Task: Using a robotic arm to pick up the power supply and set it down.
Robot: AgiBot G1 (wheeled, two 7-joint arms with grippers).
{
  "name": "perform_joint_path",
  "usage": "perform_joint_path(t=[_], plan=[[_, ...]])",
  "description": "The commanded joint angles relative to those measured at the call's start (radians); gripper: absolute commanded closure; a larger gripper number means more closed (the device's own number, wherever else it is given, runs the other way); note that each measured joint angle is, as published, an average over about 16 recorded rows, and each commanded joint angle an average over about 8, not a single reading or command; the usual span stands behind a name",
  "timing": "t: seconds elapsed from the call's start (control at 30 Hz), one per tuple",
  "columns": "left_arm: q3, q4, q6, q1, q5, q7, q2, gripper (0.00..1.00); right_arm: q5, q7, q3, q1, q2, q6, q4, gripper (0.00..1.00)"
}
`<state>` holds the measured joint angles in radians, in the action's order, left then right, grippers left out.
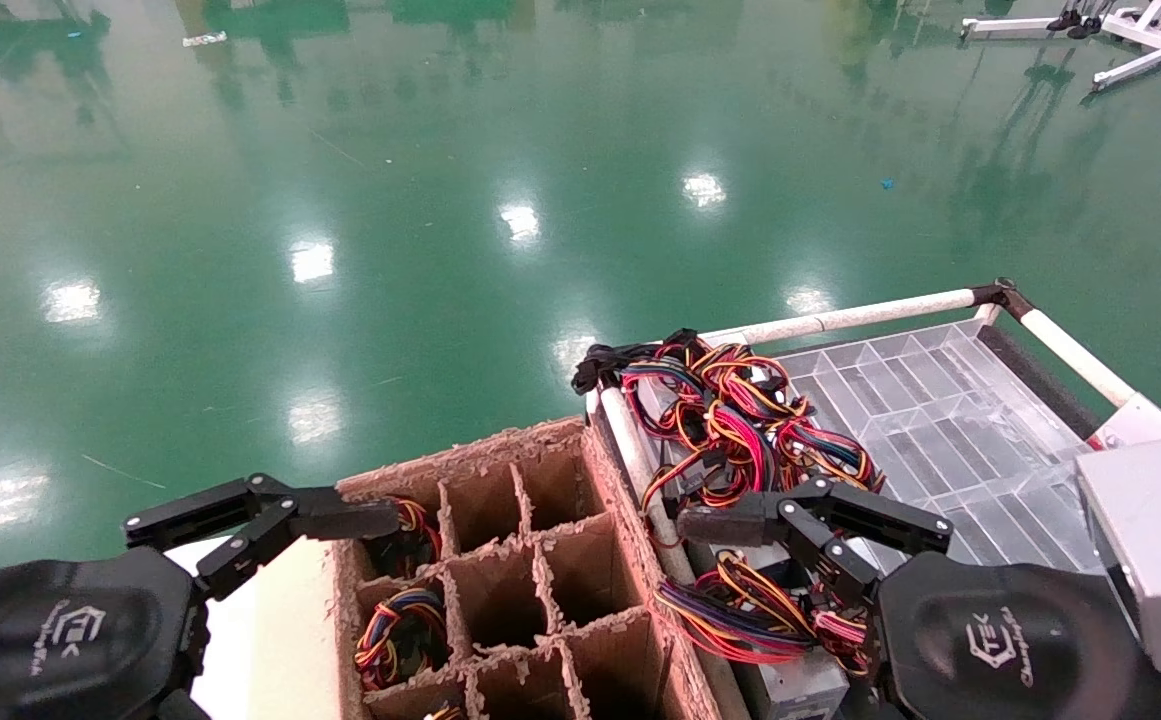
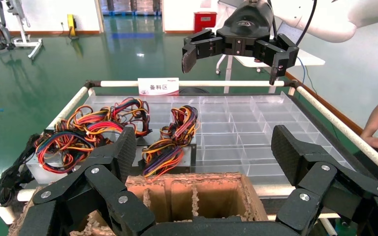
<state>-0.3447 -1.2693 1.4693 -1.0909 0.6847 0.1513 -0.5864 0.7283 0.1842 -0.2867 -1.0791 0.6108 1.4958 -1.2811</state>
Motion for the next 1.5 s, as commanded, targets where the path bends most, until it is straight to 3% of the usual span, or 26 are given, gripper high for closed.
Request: perform_joint_path(t=[0.03,0.17,0.23,0.3,0.33,1.27,1.3,1.5], plan=[[0.0,0.0,0.0,0.0,0.0,0.0,0.0,0.0,0.0,0.0,0.0,0.0,0.0,0.0,0.0,0.27],[0.0,0.0,0.0,0.0,0.0,0.0,0.0,0.0,0.0,0.0,0.0,0.0,0.0,0.0,0.0,0.14],[0.0,0.0,0.0,0.0,0.0,0.0,0.0,0.0,0.0,0.0,0.0,0.0,0.0,0.0,0.0,0.14],[0.0,0.0,0.0,0.0,0.0,0.0,0.0,0.0,0.0,0.0,0.0,0.0,0.0,0.0,0.0,0.02],[0.0,0.0,0.0,0.0,0.0,0.0,0.0,0.0,0.0,0.0,0.0,0.0,0.0,0.0,0.0,0.0],[0.0,0.0,0.0,0.0,0.0,0.0,0.0,0.0,0.0,0.0,0.0,0.0,0.0,0.0,0.0,0.0],[0.0,0.0,0.0,0.0,0.0,0.0,0.0,0.07,0.0,0.0,0.0,0.0,0.0,0.0,0.0,0.0],[0.0,0.0,0.0,0.0,0.0,0.0,0.0,0.82,0.0,0.0,0.0,0.0,0.0,0.0,0.0,0.0]])
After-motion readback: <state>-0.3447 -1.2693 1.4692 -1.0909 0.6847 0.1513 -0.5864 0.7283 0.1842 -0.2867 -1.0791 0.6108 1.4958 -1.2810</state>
